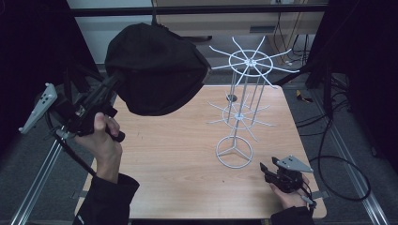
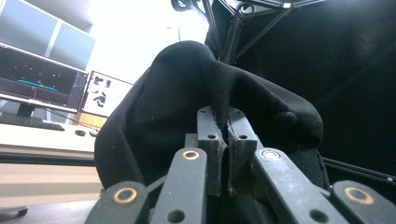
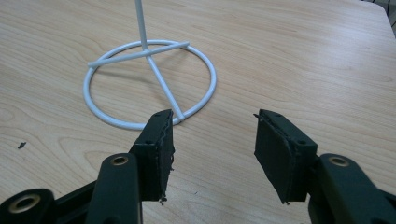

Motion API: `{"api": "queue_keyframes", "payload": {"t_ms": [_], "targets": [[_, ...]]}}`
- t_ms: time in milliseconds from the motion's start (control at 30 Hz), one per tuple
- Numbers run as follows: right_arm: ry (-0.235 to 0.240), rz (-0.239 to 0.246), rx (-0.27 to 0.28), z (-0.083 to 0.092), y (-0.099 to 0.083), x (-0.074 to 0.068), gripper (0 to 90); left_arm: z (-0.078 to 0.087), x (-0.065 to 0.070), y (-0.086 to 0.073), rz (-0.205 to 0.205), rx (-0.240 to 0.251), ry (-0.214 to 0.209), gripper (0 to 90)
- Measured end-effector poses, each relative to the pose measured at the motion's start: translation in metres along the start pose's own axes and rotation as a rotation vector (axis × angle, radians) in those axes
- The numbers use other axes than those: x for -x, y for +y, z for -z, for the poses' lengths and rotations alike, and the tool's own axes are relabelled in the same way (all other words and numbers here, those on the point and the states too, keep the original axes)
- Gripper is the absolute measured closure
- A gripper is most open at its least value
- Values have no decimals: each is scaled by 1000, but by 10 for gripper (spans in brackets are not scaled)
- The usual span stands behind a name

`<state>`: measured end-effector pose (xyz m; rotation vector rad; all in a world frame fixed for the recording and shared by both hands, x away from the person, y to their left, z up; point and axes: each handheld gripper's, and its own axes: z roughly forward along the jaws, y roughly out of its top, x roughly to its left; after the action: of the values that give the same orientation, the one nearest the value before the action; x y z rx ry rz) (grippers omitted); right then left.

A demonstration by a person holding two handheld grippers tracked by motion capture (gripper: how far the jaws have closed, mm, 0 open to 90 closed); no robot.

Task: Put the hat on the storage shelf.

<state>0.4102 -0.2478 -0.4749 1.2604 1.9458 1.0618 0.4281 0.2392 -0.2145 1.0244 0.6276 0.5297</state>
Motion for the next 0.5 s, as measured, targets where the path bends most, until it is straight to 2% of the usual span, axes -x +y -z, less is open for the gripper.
{"api": "queue_keyframes", "payload": {"t_ms": [233,500], "targets": [[3,-2,1,0,0,0,469,-25,9,-11,2,-35,-3,854],[7,-1,0,0,0,-1,469,-38,9,-34,13,-85,-14,850]]}}
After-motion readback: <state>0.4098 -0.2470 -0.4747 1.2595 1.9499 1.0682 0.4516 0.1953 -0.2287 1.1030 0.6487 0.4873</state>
